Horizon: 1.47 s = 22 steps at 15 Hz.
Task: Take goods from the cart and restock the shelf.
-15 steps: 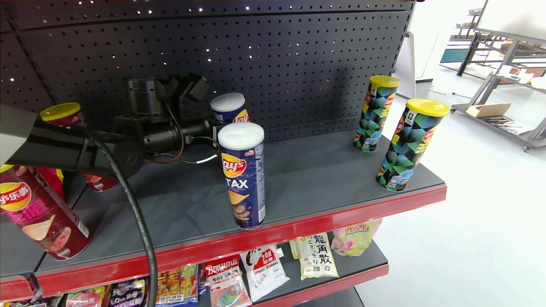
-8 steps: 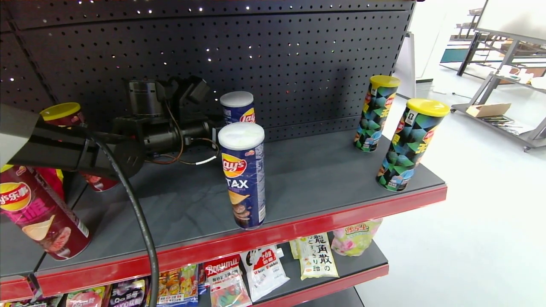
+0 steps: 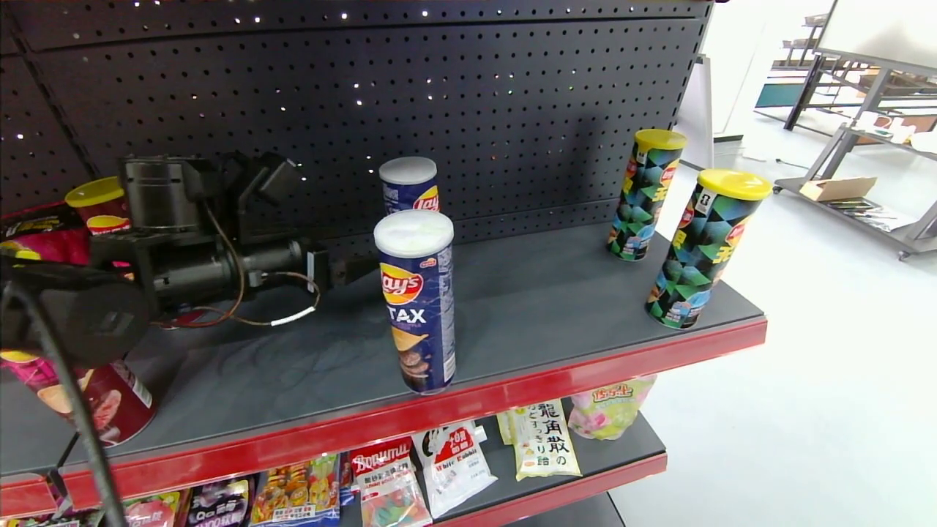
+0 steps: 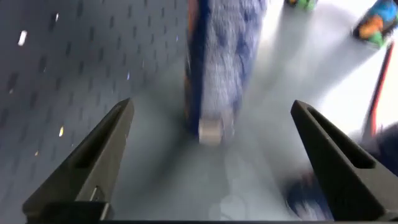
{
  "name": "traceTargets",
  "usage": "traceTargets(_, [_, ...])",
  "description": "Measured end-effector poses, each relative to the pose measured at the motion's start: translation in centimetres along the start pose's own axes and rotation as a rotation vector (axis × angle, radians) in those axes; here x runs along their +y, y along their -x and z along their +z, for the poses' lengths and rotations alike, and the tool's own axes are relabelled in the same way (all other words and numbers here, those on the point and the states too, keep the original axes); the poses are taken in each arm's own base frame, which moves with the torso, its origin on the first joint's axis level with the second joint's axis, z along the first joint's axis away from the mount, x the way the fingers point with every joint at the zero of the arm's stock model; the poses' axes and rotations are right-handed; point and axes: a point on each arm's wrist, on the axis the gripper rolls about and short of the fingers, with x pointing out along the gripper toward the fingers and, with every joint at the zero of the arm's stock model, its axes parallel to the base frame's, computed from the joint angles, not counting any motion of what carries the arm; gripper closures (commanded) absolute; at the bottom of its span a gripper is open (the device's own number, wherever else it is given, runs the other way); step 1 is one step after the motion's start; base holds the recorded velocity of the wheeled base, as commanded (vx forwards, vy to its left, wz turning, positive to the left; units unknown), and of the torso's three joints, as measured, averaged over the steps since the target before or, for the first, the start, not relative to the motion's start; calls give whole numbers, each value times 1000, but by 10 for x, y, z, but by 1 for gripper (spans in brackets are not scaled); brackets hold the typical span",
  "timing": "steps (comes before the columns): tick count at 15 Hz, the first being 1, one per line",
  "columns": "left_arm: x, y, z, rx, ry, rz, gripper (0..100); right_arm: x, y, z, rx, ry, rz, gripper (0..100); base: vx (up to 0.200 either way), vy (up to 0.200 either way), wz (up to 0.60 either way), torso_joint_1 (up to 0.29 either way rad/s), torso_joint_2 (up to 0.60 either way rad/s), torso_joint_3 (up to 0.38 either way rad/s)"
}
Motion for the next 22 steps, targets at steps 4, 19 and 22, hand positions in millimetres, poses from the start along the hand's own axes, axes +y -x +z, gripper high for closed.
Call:
traceTargets(4, [-25,72,-14,4,10,52,0,0,0,0,0,0,0,0,0,0,0,0,0,0])
traceTargets(19, [-145,279,-84,-216,157,457,0,0,0,0,0,0,0,0,0,0,0,0,0,0])
traceTargets(22, [-157,293,-102,-229,148,400,0,0,0,0,0,0,-1,0,0,0,0,0,0,0])
